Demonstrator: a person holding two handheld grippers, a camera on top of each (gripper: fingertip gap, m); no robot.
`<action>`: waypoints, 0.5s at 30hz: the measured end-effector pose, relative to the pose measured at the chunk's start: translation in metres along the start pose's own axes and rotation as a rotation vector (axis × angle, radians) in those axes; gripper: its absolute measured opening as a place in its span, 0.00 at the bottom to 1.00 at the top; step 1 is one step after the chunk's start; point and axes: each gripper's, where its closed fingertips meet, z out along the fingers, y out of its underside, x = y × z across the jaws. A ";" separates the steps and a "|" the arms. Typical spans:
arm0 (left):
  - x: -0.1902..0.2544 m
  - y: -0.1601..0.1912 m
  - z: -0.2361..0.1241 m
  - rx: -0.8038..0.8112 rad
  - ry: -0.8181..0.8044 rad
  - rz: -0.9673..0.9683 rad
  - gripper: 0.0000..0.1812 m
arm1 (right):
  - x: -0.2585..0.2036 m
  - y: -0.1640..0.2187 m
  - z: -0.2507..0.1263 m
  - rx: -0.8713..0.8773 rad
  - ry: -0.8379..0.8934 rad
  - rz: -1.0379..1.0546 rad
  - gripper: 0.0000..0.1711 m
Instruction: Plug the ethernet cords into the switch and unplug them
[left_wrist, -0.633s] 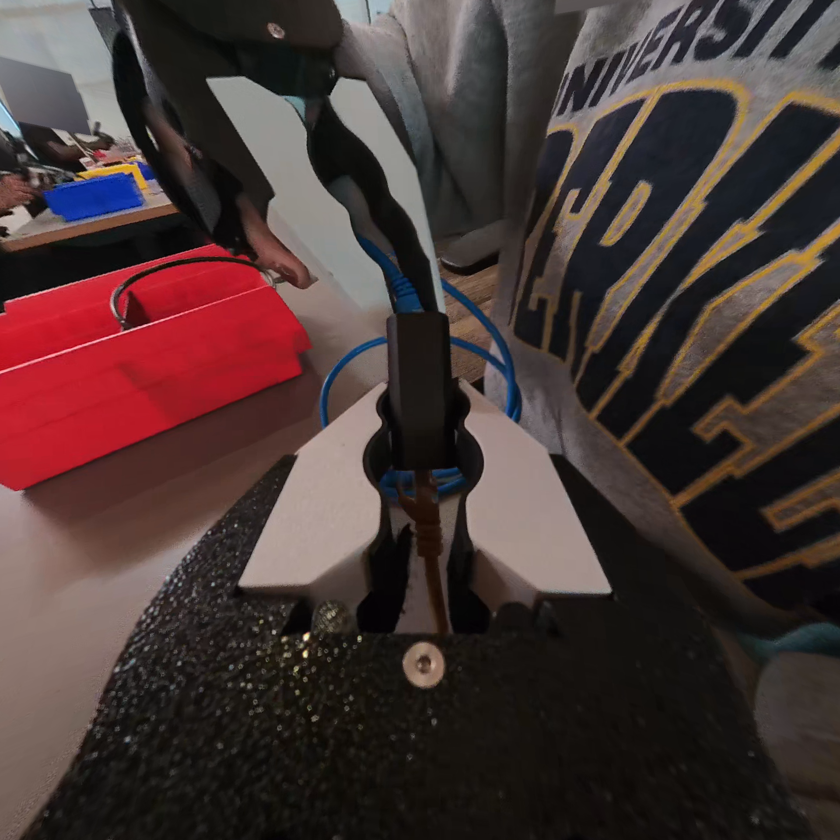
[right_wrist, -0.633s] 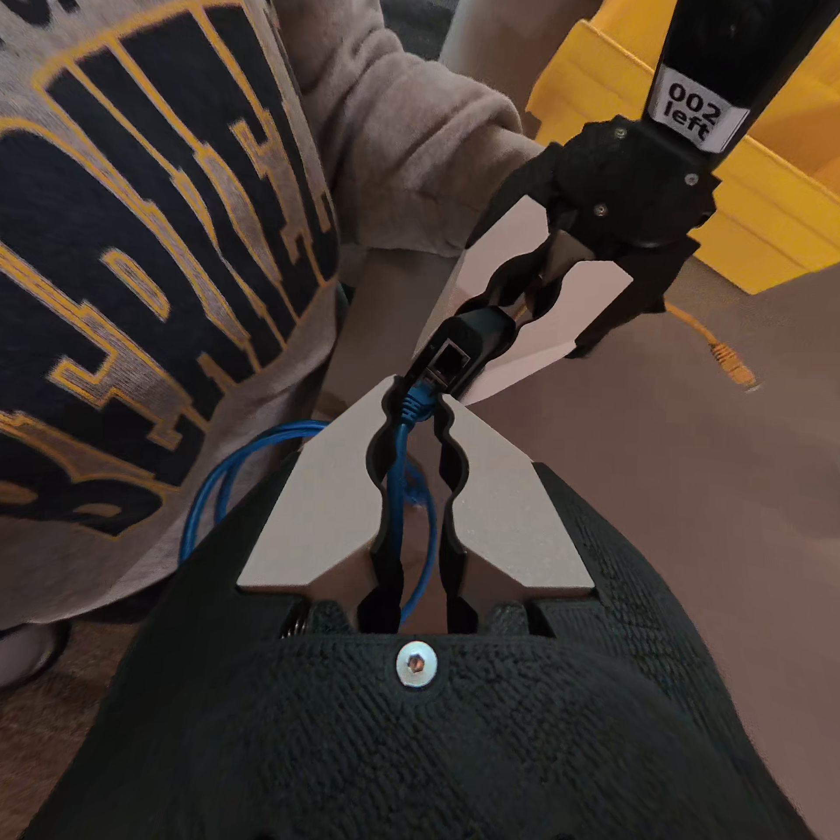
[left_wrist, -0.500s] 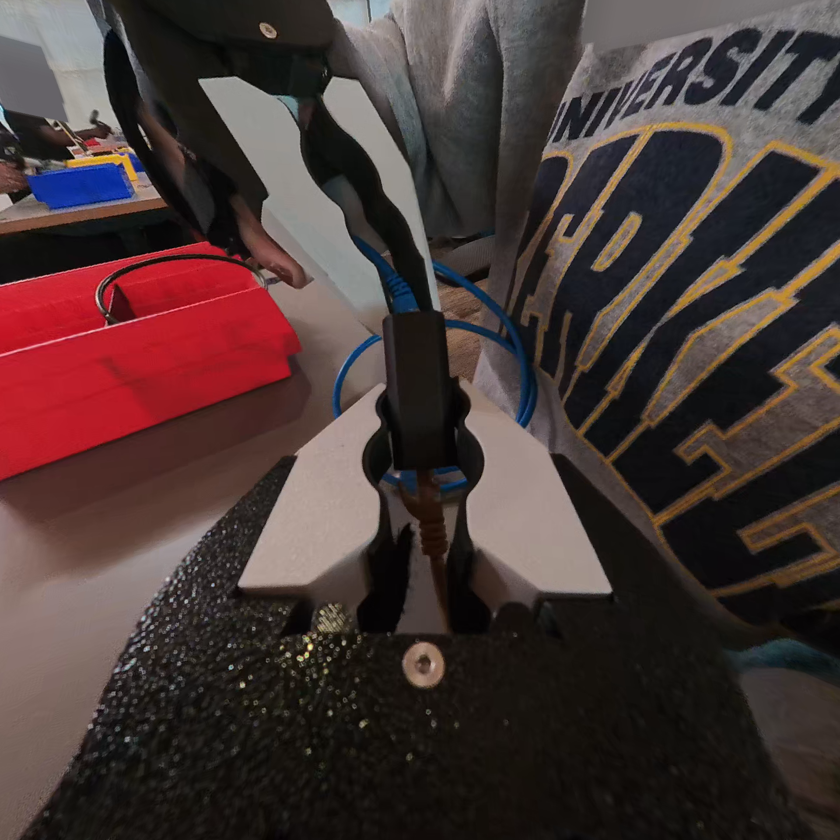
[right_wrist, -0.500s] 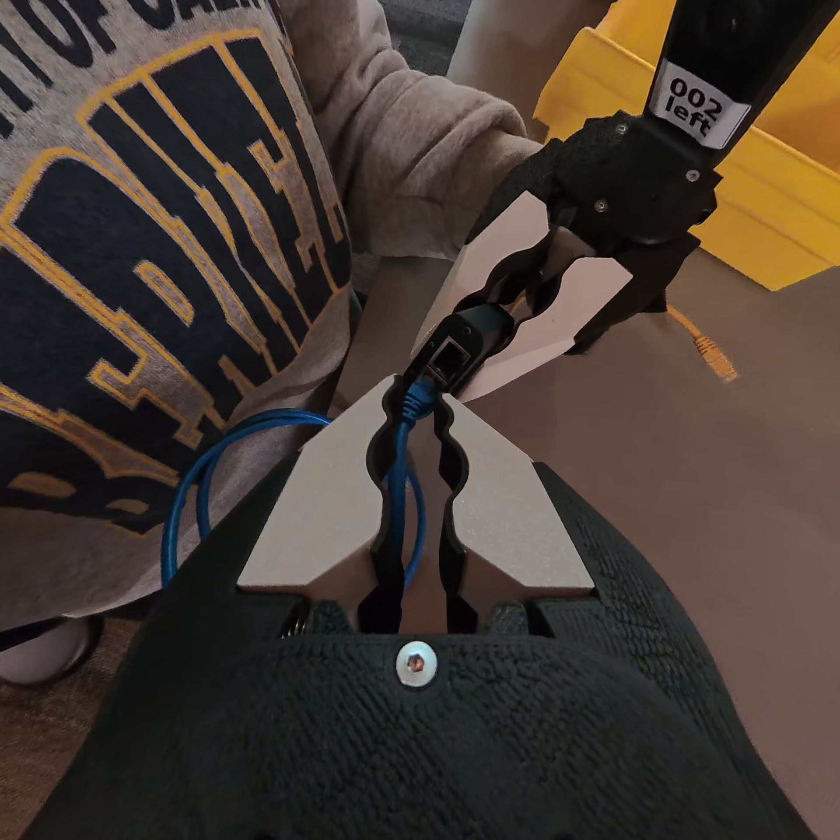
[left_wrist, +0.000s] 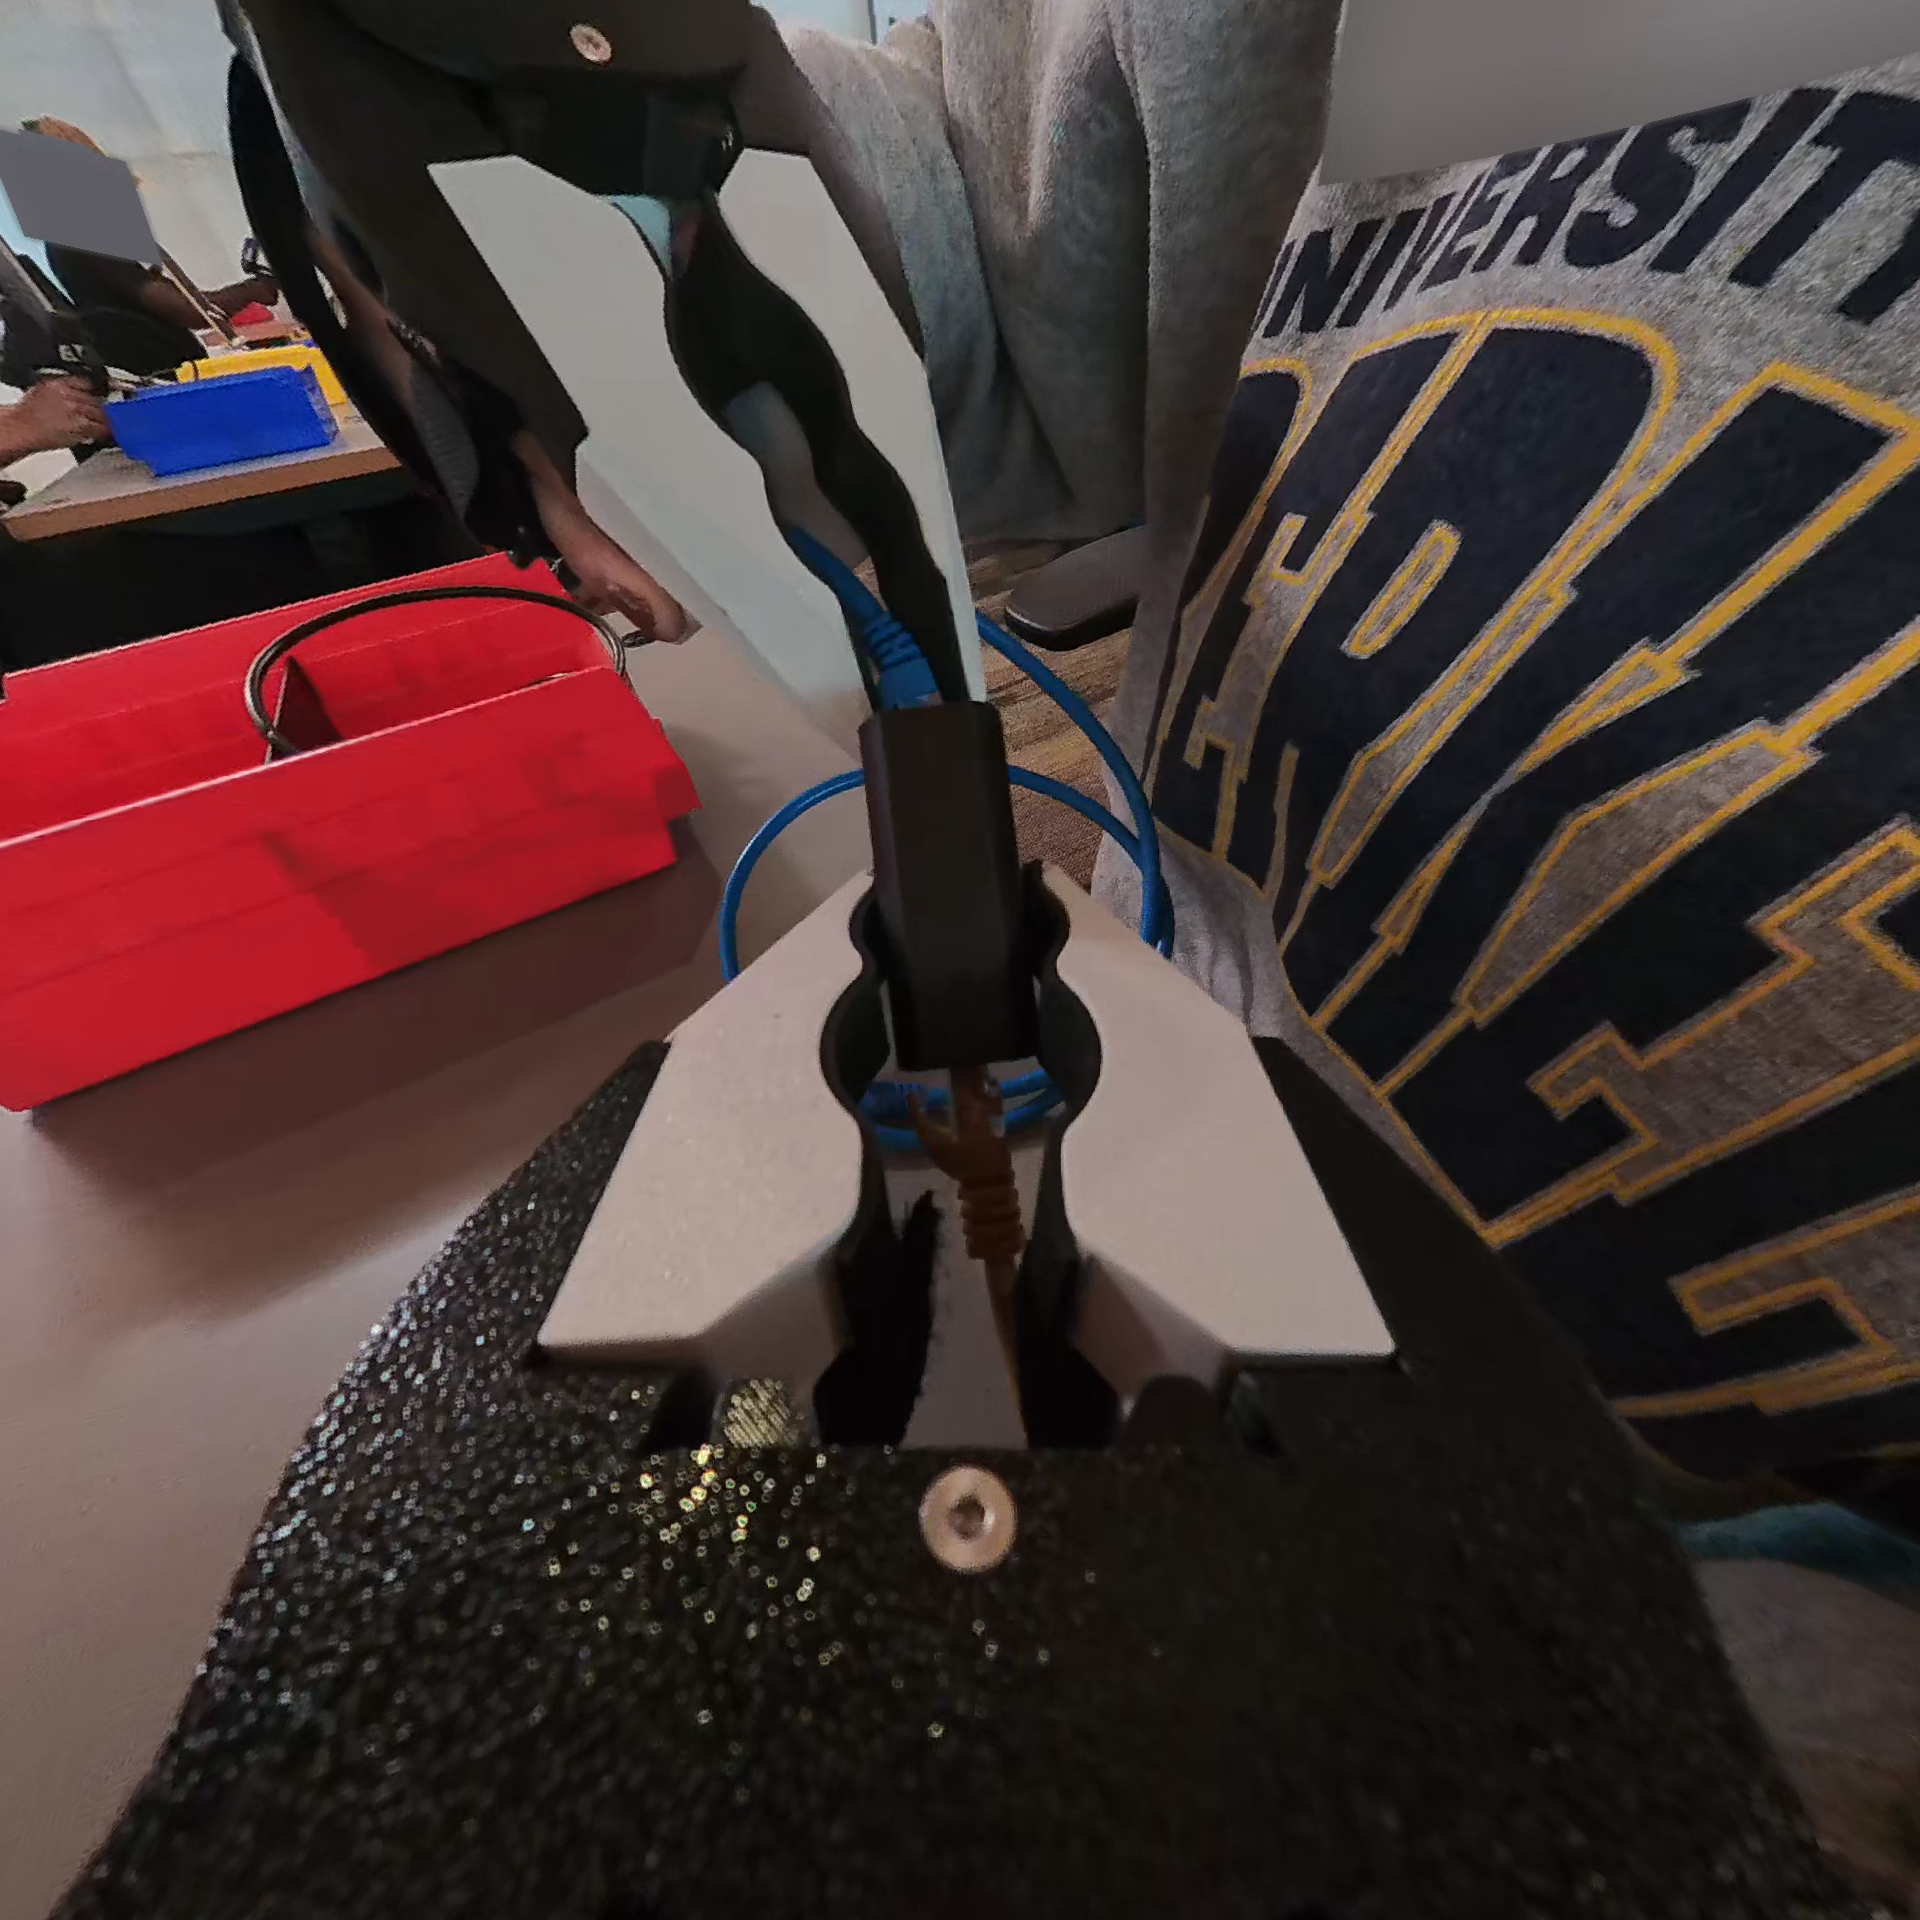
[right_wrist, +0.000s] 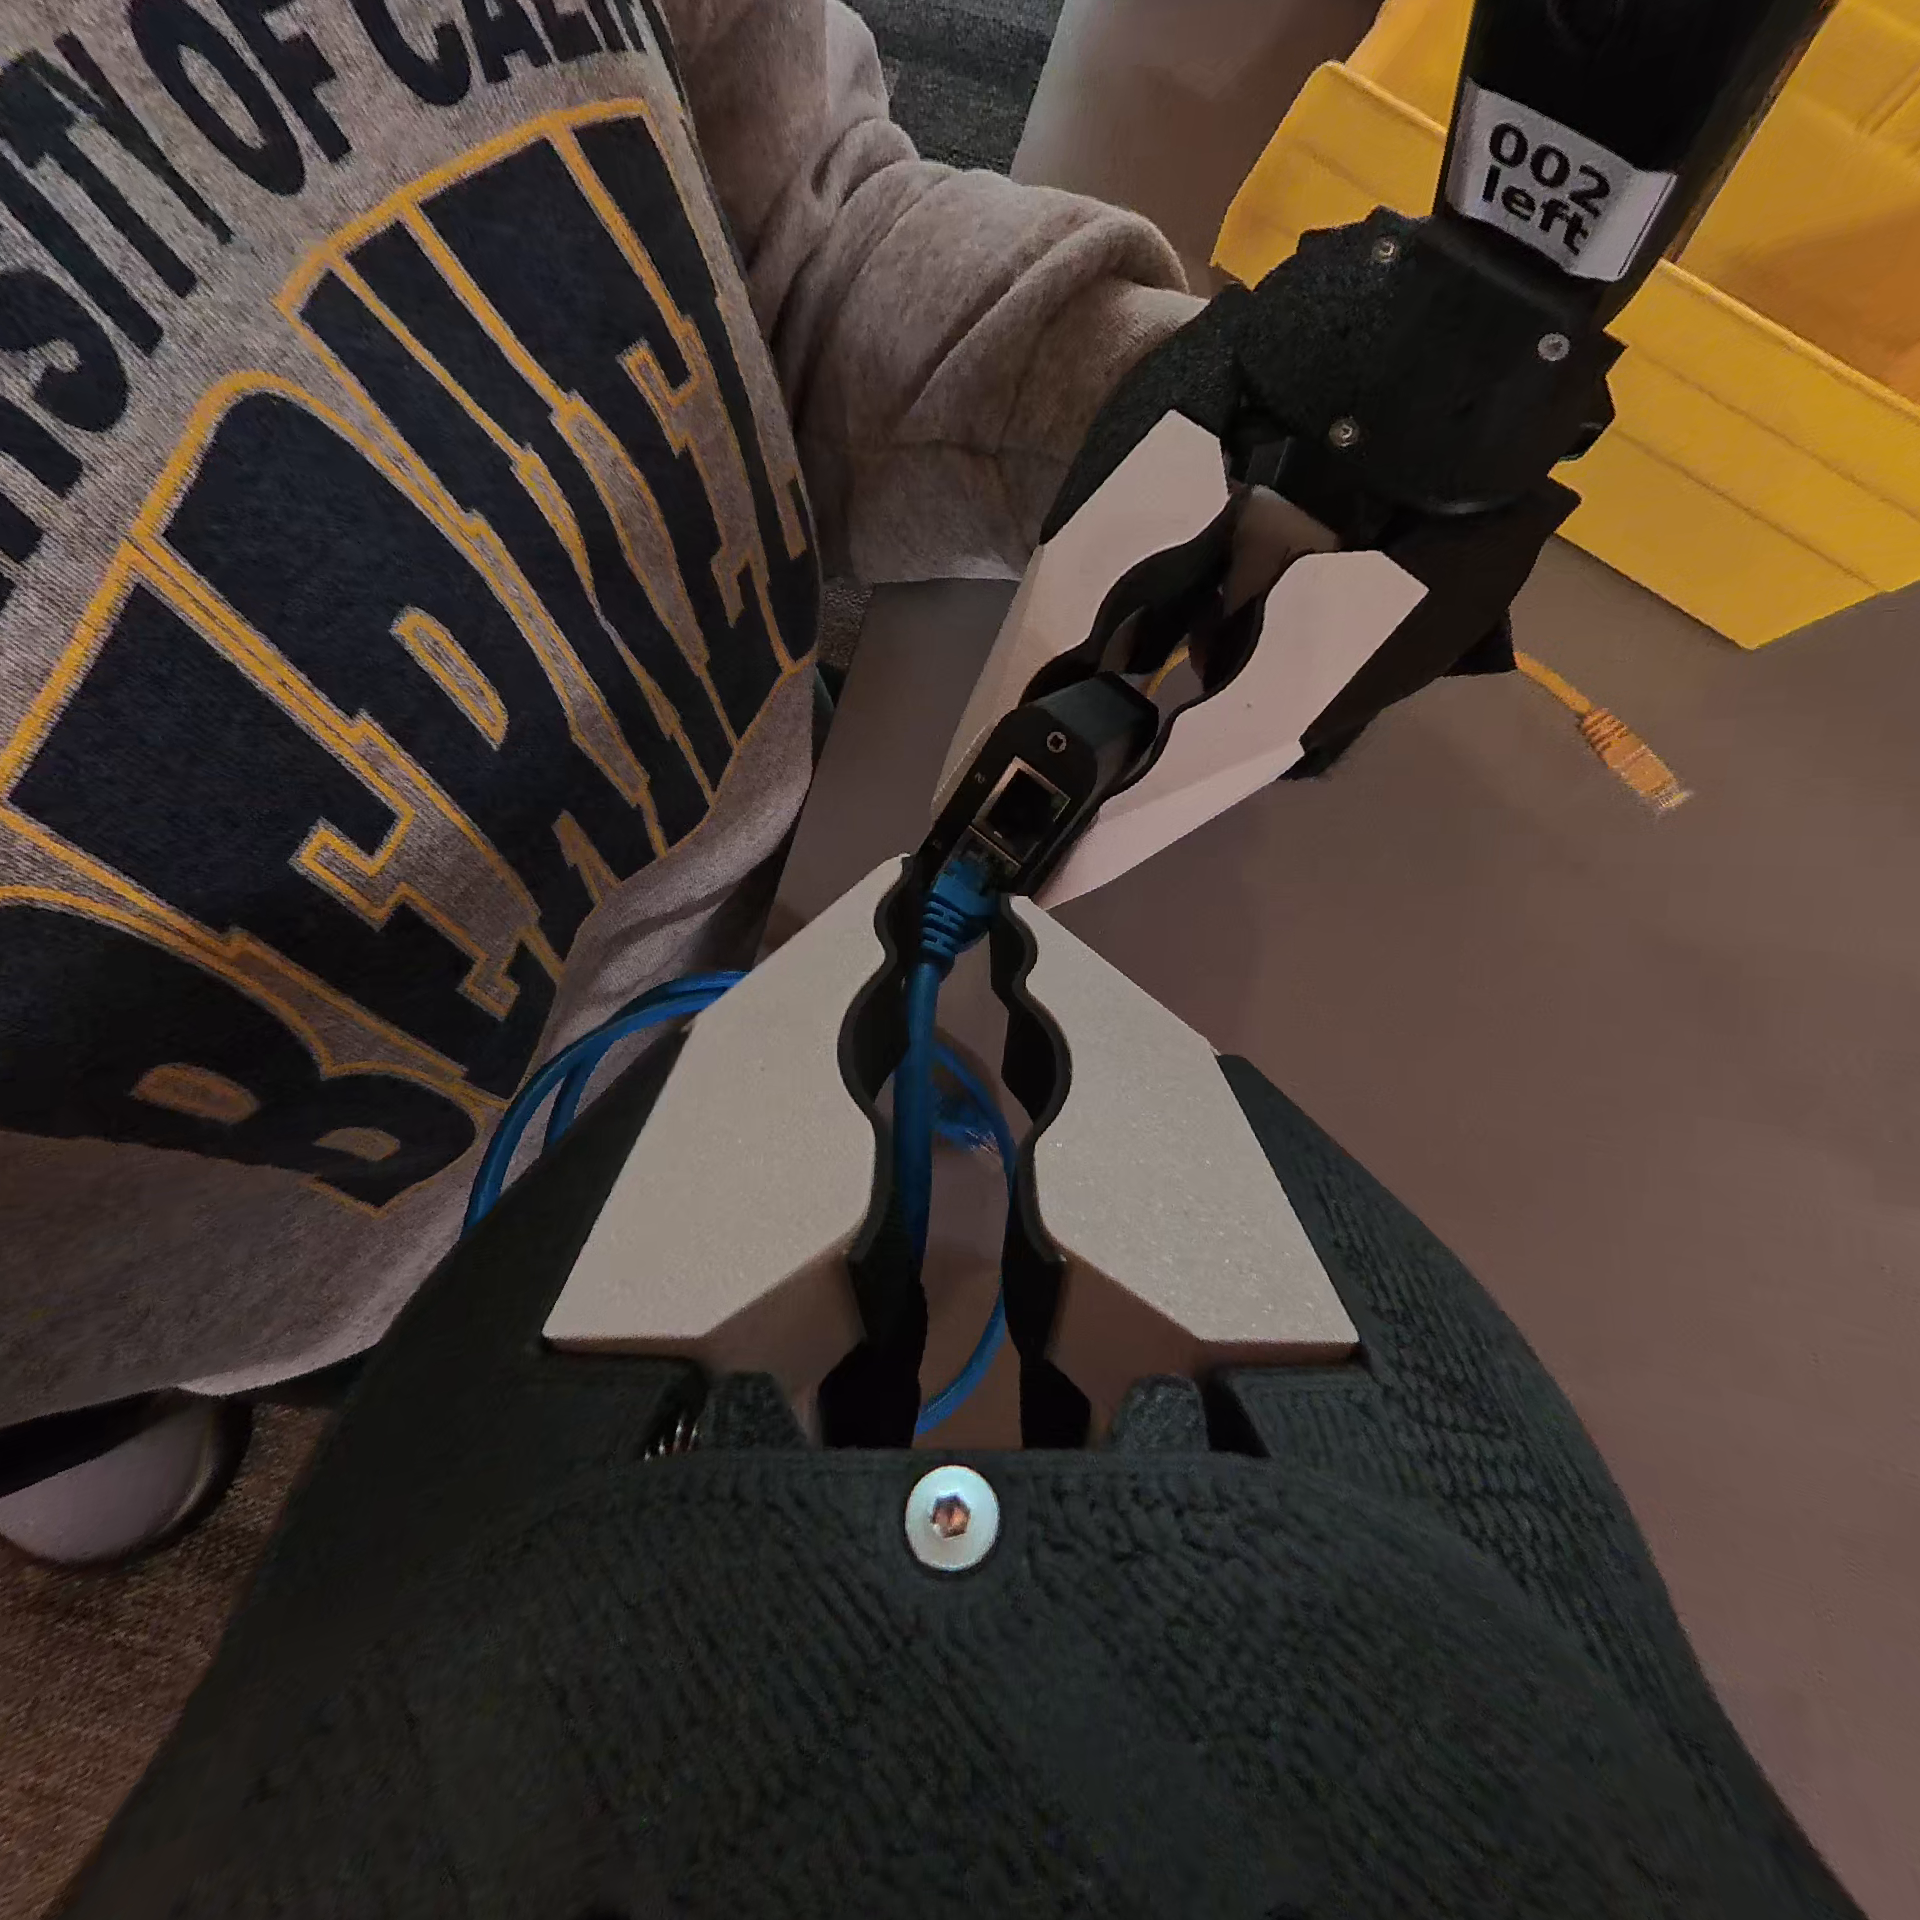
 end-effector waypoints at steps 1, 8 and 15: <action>0.001 -0.001 0.001 0.001 -0.002 -0.001 0.12 | -0.003 0.000 -0.002 -0.003 -0.019 -0.001 0.07; -0.037 0.009 -0.080 0.033 -0.321 0.019 0.11 | 0.044 0.011 -0.115 0.041 0.417 0.134 0.07; -0.081 0.004 -0.098 0.119 -0.613 0.018 0.11 | 0.066 -0.026 -0.278 0.008 1.001 -0.009 0.07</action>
